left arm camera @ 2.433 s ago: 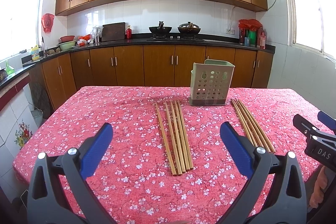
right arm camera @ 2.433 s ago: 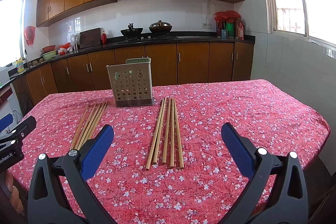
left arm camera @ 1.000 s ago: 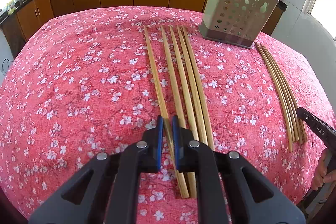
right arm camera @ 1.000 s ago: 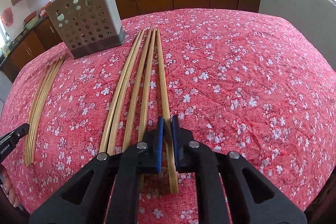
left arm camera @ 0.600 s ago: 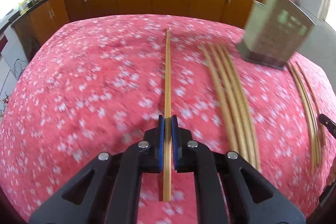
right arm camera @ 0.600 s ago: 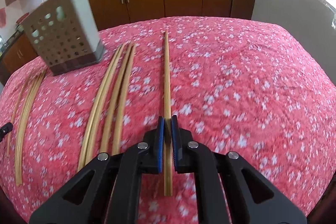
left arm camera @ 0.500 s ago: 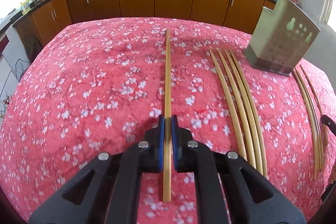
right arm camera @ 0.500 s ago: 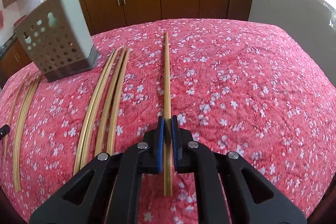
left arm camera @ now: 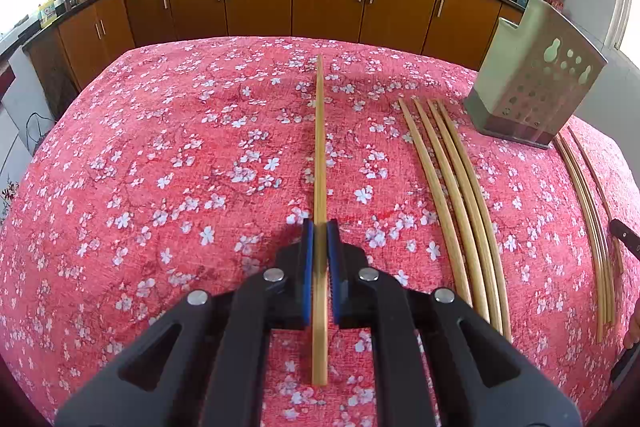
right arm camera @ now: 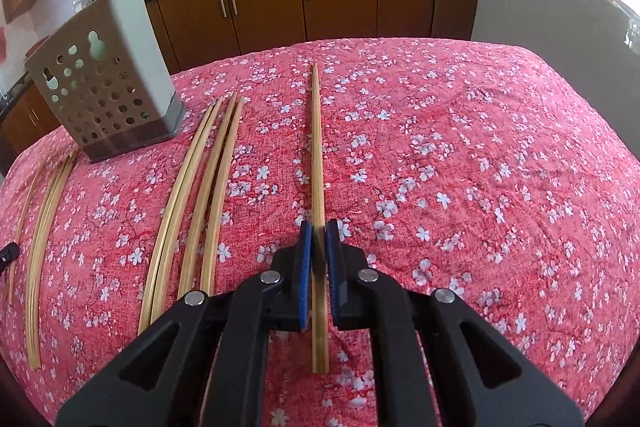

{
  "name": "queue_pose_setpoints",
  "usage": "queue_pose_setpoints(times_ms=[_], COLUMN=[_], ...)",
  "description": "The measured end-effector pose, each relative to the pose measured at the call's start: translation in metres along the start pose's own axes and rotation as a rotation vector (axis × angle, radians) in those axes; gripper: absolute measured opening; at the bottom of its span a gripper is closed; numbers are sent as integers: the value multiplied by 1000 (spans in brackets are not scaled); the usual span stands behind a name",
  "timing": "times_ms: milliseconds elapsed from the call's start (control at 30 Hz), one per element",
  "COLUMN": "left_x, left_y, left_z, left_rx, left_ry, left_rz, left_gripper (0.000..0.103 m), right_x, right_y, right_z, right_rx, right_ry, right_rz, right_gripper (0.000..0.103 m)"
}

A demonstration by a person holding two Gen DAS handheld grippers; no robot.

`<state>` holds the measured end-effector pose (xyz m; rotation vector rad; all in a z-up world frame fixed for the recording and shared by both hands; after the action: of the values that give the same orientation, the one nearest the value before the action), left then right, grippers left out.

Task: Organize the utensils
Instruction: 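Lower the left tool onto the middle bamboo chopsticks and grasp one while the right tool grasps another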

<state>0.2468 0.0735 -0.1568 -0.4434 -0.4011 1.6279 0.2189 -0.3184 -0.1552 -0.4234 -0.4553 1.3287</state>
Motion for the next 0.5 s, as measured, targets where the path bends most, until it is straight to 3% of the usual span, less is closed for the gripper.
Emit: queue_pose_setpoints(times_ms=[500], left_x=[-1], left_y=[0], left_z=[-1], left_rx=[-1], left_ry=[-6], left_rz=[-3], left_gripper=[10], right_x=[0], right_y=[0], right_z=[0], right_rx=[-1], right_ry=[8], right_rz=[10], right_gripper=[9])
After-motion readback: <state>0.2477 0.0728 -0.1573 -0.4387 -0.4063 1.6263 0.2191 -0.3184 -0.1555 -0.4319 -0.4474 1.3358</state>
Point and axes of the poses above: each gripper's, at about its wrist camera, not at the fingertips, and z roughly against the way its jaws point, x to its left, y to its underside, the point moved 8 cm from there along -z, roughly the way its jaws point, and after that the axes turned 8 degrees about x, right-handed, at the moved point
